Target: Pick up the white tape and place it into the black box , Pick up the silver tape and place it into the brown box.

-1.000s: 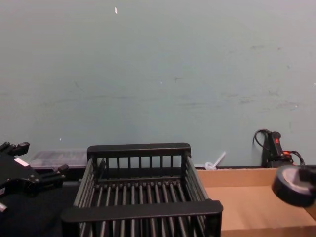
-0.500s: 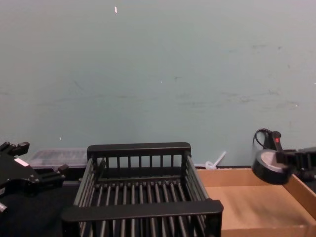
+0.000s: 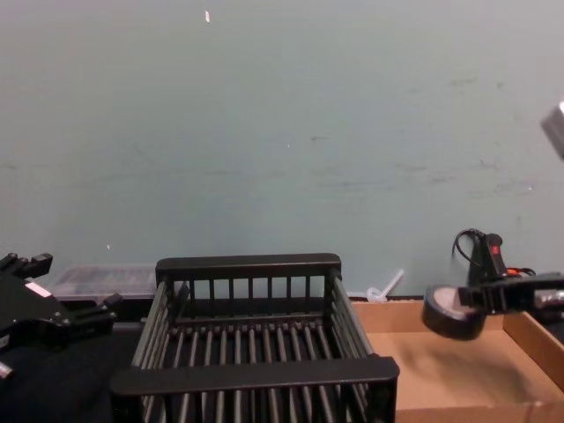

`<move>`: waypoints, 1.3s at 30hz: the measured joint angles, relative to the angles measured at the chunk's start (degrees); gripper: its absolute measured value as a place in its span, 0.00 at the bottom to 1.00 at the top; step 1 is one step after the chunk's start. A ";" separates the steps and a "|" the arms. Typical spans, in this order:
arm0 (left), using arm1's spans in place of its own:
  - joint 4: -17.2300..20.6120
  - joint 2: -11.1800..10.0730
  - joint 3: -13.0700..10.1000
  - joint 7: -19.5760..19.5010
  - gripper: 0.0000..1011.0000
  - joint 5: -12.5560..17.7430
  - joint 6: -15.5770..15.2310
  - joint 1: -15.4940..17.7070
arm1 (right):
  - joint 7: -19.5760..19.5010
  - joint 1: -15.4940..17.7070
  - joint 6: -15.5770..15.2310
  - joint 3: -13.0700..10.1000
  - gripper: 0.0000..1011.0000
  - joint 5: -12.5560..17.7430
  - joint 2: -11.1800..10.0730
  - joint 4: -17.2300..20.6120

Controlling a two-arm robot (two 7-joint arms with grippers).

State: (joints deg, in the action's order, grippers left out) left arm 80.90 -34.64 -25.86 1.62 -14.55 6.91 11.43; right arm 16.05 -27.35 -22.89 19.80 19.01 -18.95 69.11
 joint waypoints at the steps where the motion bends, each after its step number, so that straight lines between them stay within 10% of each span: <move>1: 0.00 0.00 0.00 0.00 0.99 0.00 0.00 0.00 | -0.03 -0.28 0.03 0.02 0.16 -0.17 0.26 -0.61; 19: 0.00 0.00 0.00 0.00 0.99 0.00 0.00 0.00 | -0.45 -1.16 0.64 -0.16 0.16 -1.38 1.60 -3.51; 39: 0.00 0.00 0.00 0.00 0.99 0.00 0.00 0.00 | -0.37 -1.06 0.48 -0.16 0.75 -1.15 1.48 -3.27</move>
State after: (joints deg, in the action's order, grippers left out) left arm 80.90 -34.64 -25.86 1.62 -14.55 6.91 11.43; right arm 15.67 -28.41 -22.41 19.64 17.87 -17.47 65.84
